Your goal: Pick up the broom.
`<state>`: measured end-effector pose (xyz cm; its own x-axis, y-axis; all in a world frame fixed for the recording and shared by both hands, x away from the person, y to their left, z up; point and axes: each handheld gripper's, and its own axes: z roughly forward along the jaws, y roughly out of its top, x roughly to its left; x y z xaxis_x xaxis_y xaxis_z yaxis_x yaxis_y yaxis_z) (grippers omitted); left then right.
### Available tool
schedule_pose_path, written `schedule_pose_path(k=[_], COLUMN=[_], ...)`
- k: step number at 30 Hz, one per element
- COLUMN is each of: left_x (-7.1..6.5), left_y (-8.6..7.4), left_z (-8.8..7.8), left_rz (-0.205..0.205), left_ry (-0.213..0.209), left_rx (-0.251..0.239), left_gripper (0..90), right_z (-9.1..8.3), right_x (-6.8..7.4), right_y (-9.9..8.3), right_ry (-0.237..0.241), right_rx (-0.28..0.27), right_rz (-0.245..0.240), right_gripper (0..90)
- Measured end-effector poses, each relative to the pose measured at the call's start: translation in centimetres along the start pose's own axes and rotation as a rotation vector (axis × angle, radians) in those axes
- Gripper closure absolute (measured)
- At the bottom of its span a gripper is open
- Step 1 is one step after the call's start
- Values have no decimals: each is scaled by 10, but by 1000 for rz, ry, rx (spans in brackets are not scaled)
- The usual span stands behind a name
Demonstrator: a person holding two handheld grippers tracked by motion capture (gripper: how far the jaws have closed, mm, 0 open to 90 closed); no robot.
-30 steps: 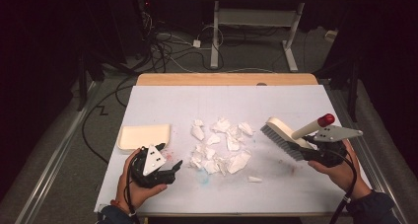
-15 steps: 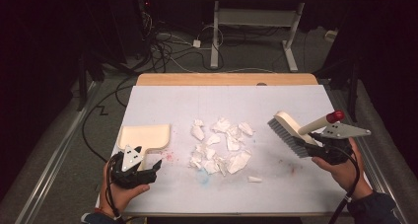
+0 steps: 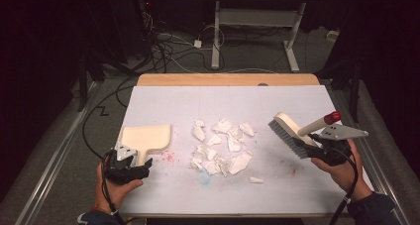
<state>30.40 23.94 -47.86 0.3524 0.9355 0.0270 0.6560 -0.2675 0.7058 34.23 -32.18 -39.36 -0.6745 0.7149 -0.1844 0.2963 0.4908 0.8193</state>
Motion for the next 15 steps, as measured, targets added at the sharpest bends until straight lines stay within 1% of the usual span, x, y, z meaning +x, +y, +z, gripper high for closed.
schedule_pose_path(k=[1,2,4,6,8,10,12,13,14,15], left_x=[0,1,1,2,2,1,0,-1,-1,-3], left_y=[0,0,1,1,2,2,2,2,2,2], left_z=[0,2,6,7,11,12,11,11,11,9], left_rz=[0,-13,-26,-34,-45,-44,-31,-25,-25,-12], left_ry=[0,-6,11,6,12,10,6,16,16,9], left_rx=[0,4,26,28,42,44,36,36,36,24], left_gripper=[198,198,205,213,217,216,216,216,216,216], right_z=[0,0,1,1,1,1,2,2,2,3], right_x=[0,0,1,1,2,1,1,1,1,1], right_y=[0,0,0,0,0,0,0,-1,-1,0], right_ry=[0,-1,-3,-4,-11,-12,-11,-10,-11,-15], right_rx=[0,1,7,8,10,7,8,9,10,12], right_rz=[0,0,-5,-5,-7,-6,-6,-6,-8,-8], right_gripper=[680,680,680,680,680,680,680,680,680,680])
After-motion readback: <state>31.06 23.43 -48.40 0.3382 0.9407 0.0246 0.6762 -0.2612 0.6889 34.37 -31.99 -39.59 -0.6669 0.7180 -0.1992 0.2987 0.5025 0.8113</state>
